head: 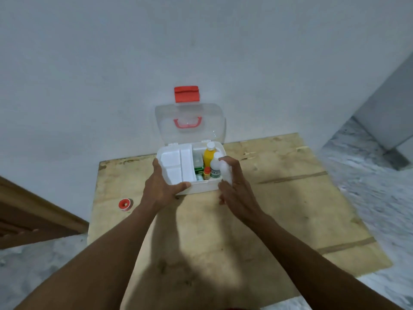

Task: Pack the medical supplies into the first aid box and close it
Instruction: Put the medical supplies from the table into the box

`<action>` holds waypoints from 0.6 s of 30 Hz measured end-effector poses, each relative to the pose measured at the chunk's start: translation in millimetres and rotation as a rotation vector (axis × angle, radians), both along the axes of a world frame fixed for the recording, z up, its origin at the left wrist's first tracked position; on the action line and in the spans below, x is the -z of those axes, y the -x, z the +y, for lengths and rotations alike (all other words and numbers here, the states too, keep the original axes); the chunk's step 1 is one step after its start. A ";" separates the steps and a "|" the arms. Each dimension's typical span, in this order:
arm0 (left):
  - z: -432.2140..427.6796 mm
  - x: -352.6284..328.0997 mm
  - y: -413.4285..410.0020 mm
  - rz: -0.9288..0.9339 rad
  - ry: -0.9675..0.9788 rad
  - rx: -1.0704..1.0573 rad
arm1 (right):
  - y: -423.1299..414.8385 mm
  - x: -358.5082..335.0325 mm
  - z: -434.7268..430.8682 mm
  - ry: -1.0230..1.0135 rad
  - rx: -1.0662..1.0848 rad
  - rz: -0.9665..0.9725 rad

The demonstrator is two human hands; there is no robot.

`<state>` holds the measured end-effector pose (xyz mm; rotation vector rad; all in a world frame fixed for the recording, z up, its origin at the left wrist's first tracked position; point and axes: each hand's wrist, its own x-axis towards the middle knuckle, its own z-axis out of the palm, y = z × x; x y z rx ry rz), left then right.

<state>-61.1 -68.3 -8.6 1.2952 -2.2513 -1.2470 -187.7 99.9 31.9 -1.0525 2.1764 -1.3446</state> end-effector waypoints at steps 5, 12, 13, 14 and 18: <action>1.1 -1.3 3.3 -0.023 -0.032 -0.029 | 25.0 -3.9 -17.0 0.007 0.042 -0.072; 3.5 0.1 2.3 0.021 -0.033 -0.042 | 29.5 -0.7 -35.4 0.093 0.172 -0.008; 3.8 0.2 1.8 0.033 -0.028 -0.036 | 28.4 1.1 -38.8 0.120 0.218 -0.022; 3.8 0.6 1.1 0.046 -0.025 -0.031 | 26.9 1.6 -42.2 0.120 0.247 -0.044; 1.4 2.9 -0.2 0.093 -0.003 -0.024 | 20.0 0.0 -56.2 0.054 0.271 -0.144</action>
